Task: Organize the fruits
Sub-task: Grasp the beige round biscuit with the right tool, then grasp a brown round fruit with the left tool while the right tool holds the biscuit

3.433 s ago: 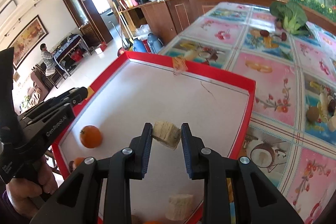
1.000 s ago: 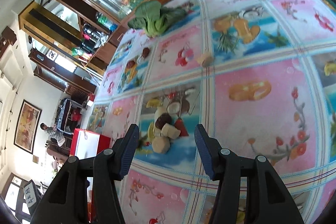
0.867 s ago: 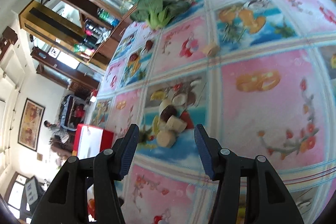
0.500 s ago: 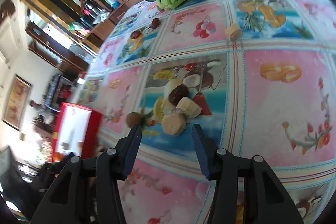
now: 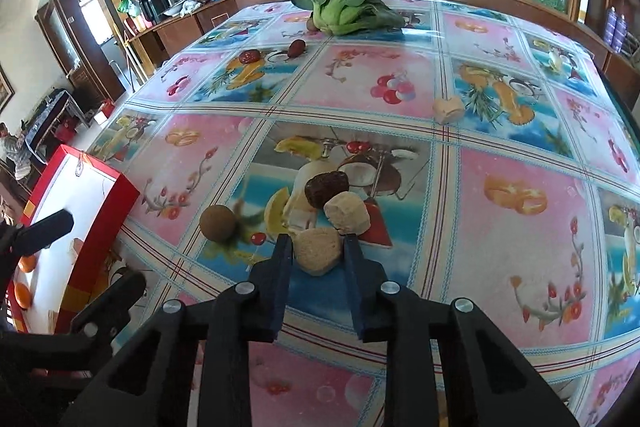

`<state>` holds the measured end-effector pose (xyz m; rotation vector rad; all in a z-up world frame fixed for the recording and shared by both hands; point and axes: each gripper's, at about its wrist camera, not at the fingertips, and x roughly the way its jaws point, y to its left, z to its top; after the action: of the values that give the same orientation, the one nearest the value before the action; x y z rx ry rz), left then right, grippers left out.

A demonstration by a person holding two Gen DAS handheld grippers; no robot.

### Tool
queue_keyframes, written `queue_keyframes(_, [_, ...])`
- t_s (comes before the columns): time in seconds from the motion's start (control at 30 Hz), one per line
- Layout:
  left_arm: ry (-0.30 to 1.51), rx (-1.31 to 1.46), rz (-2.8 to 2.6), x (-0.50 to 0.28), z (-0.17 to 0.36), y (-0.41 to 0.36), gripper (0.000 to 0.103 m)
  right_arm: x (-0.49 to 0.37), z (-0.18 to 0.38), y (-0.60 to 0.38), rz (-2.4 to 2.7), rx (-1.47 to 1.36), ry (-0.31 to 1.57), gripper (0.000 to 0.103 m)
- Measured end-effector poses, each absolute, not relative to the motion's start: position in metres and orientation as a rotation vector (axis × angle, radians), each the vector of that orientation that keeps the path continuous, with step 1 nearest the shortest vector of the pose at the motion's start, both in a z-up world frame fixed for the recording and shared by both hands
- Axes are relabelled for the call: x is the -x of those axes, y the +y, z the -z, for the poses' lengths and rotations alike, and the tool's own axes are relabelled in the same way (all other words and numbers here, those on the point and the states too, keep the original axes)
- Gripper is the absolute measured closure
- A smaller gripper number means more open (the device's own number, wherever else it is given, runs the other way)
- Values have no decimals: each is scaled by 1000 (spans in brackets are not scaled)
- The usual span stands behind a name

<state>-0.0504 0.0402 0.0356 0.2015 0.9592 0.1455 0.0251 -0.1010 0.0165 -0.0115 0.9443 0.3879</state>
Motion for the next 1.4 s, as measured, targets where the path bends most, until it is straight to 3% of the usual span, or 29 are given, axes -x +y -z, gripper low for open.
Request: queue_keyframes(1.4, [925,-245,-79,14,-35,32,19,-23,-18,-111,-408,80,985,78])
